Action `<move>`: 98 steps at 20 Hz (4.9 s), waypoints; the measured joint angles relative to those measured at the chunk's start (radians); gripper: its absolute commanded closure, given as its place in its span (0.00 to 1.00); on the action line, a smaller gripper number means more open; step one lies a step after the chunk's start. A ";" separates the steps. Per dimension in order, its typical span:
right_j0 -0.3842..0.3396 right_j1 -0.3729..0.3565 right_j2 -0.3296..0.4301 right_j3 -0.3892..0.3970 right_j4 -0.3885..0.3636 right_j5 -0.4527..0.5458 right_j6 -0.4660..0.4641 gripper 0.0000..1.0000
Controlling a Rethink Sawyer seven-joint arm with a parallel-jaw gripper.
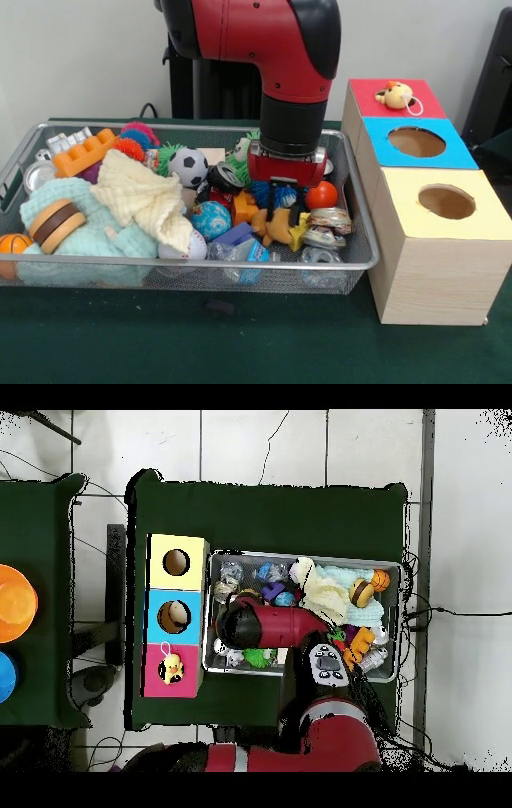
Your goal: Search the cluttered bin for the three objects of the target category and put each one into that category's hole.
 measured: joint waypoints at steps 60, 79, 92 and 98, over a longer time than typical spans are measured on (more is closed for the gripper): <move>0.140 -0.675 -0.032 0.111 0.097 0.510 0.000 1.00; 0.213 -0.715 -0.043 0.242 0.100 0.452 0.000 1.00; 0.291 -0.674 -0.085 0.281 0.099 0.386 0.000 1.00; 0.311 -0.644 -0.105 0.307 0.100 0.330 0.000 1.00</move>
